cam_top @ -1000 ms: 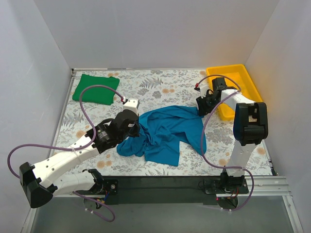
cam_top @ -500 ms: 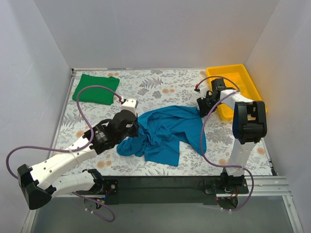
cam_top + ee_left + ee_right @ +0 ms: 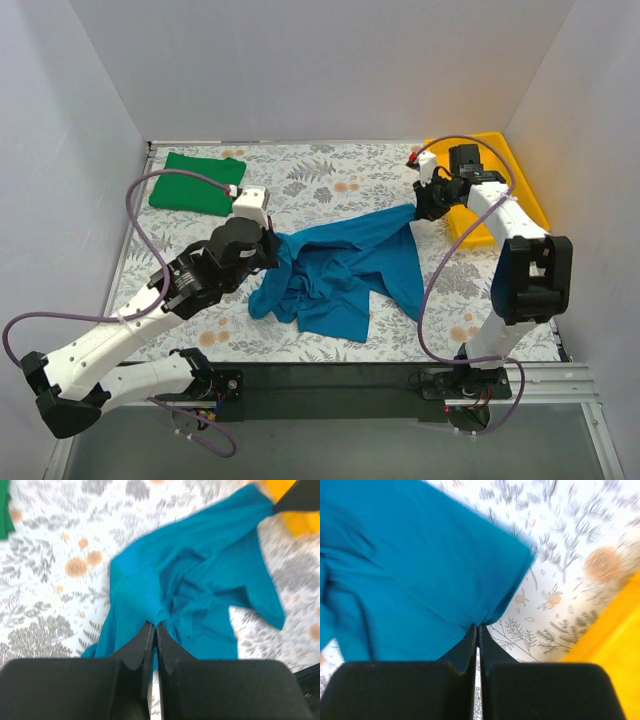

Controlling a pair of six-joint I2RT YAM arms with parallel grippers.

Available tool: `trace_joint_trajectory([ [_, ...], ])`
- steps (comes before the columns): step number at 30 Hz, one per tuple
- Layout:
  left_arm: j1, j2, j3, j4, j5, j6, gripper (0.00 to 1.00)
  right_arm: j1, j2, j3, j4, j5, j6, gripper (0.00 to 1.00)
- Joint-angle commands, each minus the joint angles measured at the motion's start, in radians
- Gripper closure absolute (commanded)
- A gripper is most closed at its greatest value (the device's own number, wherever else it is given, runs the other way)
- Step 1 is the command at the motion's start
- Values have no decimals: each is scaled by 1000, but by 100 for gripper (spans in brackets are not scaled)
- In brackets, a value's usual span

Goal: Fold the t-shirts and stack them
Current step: Flatten the tshirt out

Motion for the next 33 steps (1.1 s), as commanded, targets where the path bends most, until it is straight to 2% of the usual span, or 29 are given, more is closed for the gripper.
trace_joint_trajectory([
  [1,3,-71,109,51,-91,46,100,-5,-151,84,-61,-116,-56,99],
  [6,2,-125,226,123,-142,139,100,-14,-330,206,-128,-188,-79,99],
  [11,2,-141,390,198,-143,233,100,-25,-454,399,-130,-178,-63,99],
  [18,2,-183,566,307,-36,352,100,-66,-572,641,-90,-101,9,99],
  [26,2,-168,706,373,208,383,100,-165,-654,827,47,-7,133,99],
  [30,2,-128,781,389,254,385,100,-192,-652,919,102,56,157,99],
  [33,3,-111,815,412,230,414,100,-194,-634,945,125,91,159,99],
])
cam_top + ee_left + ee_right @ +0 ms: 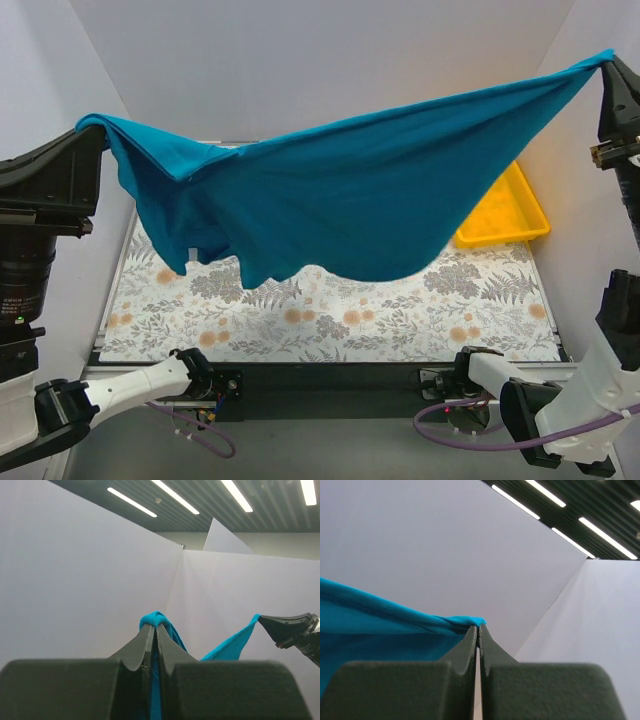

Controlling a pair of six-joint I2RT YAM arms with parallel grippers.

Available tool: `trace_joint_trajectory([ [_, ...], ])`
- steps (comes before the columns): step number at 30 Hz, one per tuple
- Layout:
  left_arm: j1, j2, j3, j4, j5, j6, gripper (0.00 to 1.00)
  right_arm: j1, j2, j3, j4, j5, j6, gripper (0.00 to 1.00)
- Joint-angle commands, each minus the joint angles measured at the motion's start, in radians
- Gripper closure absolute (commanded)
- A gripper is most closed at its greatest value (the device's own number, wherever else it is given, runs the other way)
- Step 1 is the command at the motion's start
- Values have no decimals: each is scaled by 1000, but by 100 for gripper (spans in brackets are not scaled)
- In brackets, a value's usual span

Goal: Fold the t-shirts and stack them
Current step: Flatten the tshirt out

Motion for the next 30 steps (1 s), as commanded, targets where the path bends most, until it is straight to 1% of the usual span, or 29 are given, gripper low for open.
trace_joint_trajectory([
  [1,2,52,27,42,2,55,100,-8,31,15,82,85,33,99],
  [2,2,56,17,52,-41,70,100,-11,45,10,85,83,35,99],
  [3,2,67,1,68,-134,108,100,-11,54,1,86,80,41,99],
  [4,2,73,-19,111,-191,133,100,-11,63,-8,90,59,48,99],
  [6,-2,84,-121,182,-277,190,100,-11,88,-71,96,31,62,99],
  [7,-2,92,-164,255,-356,254,100,-11,98,-100,100,-2,70,99],
  [8,-2,102,-201,298,-392,282,100,-11,117,-173,111,-19,87,99],
  [9,-2,127,-283,335,-435,311,100,-11,127,-212,120,-33,96,99],
  [10,-2,141,-328,376,-507,337,100,-11,138,-258,129,-64,108,99],
  [11,0,153,-380,486,-533,383,100,-10,160,-302,140,-85,128,99],
  [12,26,174,-484,516,-529,377,100,-10,170,-408,172,-104,146,99],
  [13,67,190,-519,513,-468,342,100,-10,183,-459,192,-139,157,99],
  [14,224,228,-540,407,-396,128,100,0,210,-508,212,-147,165,99],
  [15,332,246,-550,324,-300,2,100,6,227,-618,261,-151,191,99],
  [16,435,266,-624,285,-92,-107,100,15,244,-663,283,-162,188,99],
  [17,581,306,-678,308,-26,-219,100,48,284,-715,303,-148,179,99],
  [19,673,378,-810,399,106,-278,100,84,336,-833,381,-125,161,99],
  [20,742,489,-823,409,216,-311,100,137,395,-859,405,-107,151,99],
  [21,773,554,-826,417,287,-371,100,160,432,-876,424,-92,142,99],
  [22,796,625,-806,423,333,-390,100,179,472,-893,463,-67,134,99],
  [23,827,754,-782,417,386,-401,100,205,561,-884,474,-61,137,99],
  [24,844,817,-755,409,405,-410,100,216,609,-861,475,-55,139,99],
  [25,856,872,-696,385,427,-414,100,227,700,-813,465,-26,140,99],
  [26,871,960,-670,372,444,-418,100,242,741,-785,465,-9,144,99],
  [30,884,1082,-559,342,468,-407,100,254,890,-659,449,108,168,99],
])
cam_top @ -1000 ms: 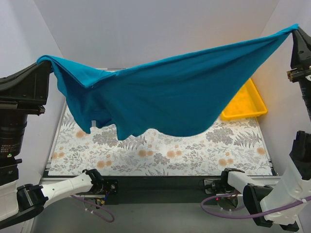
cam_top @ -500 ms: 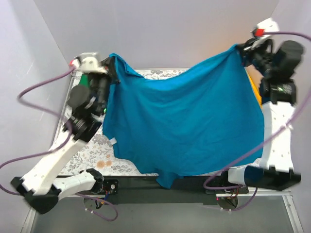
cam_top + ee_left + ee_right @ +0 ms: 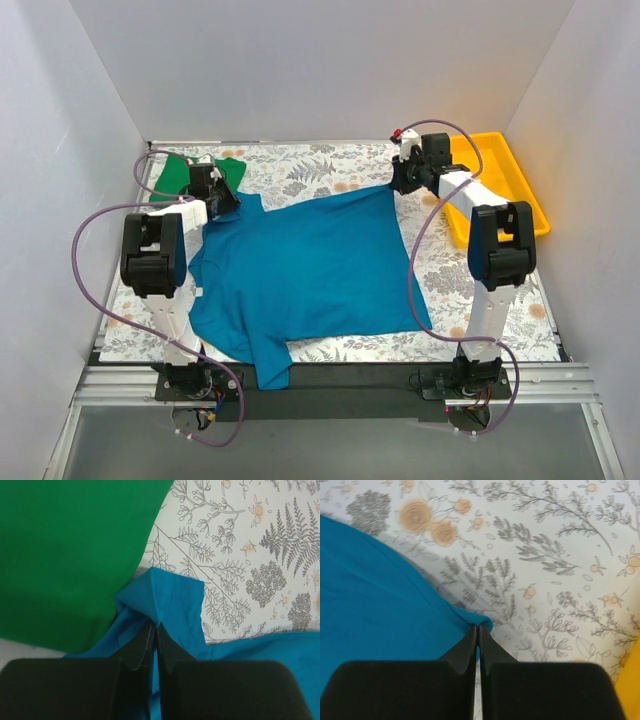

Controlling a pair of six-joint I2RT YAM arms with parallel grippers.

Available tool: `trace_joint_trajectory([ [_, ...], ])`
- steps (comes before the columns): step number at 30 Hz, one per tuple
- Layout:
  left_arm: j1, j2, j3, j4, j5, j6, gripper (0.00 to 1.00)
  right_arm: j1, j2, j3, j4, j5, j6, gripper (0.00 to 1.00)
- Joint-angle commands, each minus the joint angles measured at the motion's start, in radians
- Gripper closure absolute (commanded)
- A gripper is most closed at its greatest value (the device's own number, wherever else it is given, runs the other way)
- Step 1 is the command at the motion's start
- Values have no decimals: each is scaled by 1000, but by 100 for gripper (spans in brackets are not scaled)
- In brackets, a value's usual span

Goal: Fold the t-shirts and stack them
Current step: Flatten the tshirt out

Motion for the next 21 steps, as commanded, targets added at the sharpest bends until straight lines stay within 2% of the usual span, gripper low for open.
trace_joint_trajectory([
  [1,3,-1,124,7,104,-33,100,-12,49,139,89,157,26,99],
  [5,3,45,186,7,113,-26,100,-13,105,201,89,255,40,99],
  [9,3,21,172,48,122,-21,100,-16,111,213,90,352,48,99],
  [12,3,-18,134,111,116,-21,100,-28,113,215,92,358,55,99],
  [21,5,70,242,71,21,-35,100,-30,143,241,92,358,62,99],
])
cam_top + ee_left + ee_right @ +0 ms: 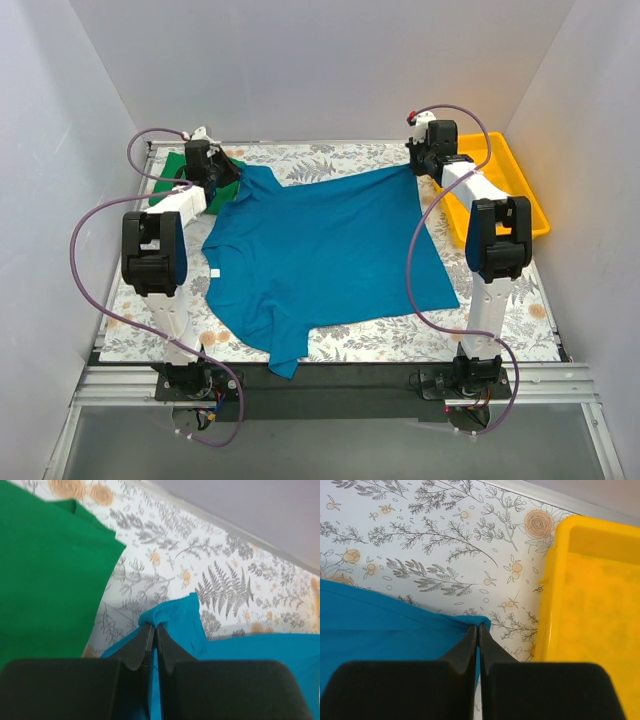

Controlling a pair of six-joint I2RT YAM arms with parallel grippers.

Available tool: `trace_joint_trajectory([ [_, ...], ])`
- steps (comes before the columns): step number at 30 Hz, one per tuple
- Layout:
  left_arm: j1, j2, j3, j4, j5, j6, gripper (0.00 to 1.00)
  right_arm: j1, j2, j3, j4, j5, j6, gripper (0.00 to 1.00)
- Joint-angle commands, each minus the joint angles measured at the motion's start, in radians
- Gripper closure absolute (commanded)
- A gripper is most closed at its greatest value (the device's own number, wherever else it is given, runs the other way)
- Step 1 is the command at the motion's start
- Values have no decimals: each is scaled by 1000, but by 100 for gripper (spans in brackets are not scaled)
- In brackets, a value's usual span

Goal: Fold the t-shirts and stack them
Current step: Flatten the tshirt out

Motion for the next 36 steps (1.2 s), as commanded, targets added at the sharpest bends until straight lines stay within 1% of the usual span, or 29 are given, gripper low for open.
trace_joint_trajectory([
  [1,2,20,72,13,-43,-13,100,-3,19,68,43,23,11,99],
  [6,2,69,186,9,-38,-41,100,-3,32,108,36,23,-3,99],
  [7,2,81,216,-25,-35,-48,95,-3,32,116,33,20,-7,98],
  [8,2,110,246,-48,-35,-51,76,-1,32,122,30,17,-12,91],
  [9,2,121,301,-74,-37,-58,65,2,32,137,15,12,-26,82],
  [10,2,129,318,-104,-43,-61,57,2,30,143,7,8,-36,60],
  [11,2,122,329,-140,-52,-59,49,4,19,147,-3,-4,-46,51],
  [12,2,106,330,-149,-63,-52,45,5,9,145,-11,-11,-53,43],
  [13,2,83,312,-152,-72,-47,42,5,-7,131,-26,-33,-70,28],
  [15,2,-9,281,-155,-86,-9,39,7,-69,105,-40,-66,-95,22],
  [16,2,-50,231,-160,-89,5,39,7,-123,73,-66,-119,-130,15],
  [17,2,-143,199,-163,-94,17,39,5,-157,47,-78,-151,-153,13],
  [18,2,-197,157,-163,-94,31,36,5,-192,21,-100,-196,-180,11],
  [19,2,-255,55,-158,-83,40,34,5,-265,-52,-129,-297,-241,9],
  [20,2,-367,9,-161,-77,53,32,4,-305,-92,-154,-355,-274,8],
  [21,4,-424,-48,-169,-51,57,30,4,-345,-131,-178,-421,-309,8],
  [22,4,-481,-99,-196,-39,59,30,5,-385,-178,-206,-552,-357,7],
  [23,7,-591,-209,-207,-29,56,28,4,-460,-265,-271,-617,-447,7],
  [24,7,-646,-261,-217,0,45,26,4,-500,-321,-304,-682,-508,7],
  [25,12,-705,-312,-244,23,15,25,5,-578,-371,-345,-787,-570,7],
  [26,16,-804,-413,-261,37,-2,25,7,-618,-483,-402,-828,-699,8],
  [27,18,-854,-455,-278,52,-27,24,7,-660,-534,-425,-860,-754,8],
  [28,21,-903,-499,-318,86,-57,24,8,-741,-586,-437,-894,-797,8],
  [29,21,-985,-538,-336,104,-111,24,8,-778,-641,-441,-900,-835,7],
  [30,21,-1024,-605,-353,129,-139,24,10,-815,-722,-450,-905,-883,7],
  [31,21,-1058,-630,-393,150,-168,24,11,-874,-764,-451,-900,-903,6],
  [32,21,-1108,-651,-420,156,-230,24,10,-898,-795,-450,-897,-915,6],
  [33,21,-1125,-685,-443,167,-251,24,13,-919,-848,-450,-888,-934,6],
  [36,21,-1150,-728,-522,234,-336,24,16,-955,-904,-450,-825,-941,6],
])
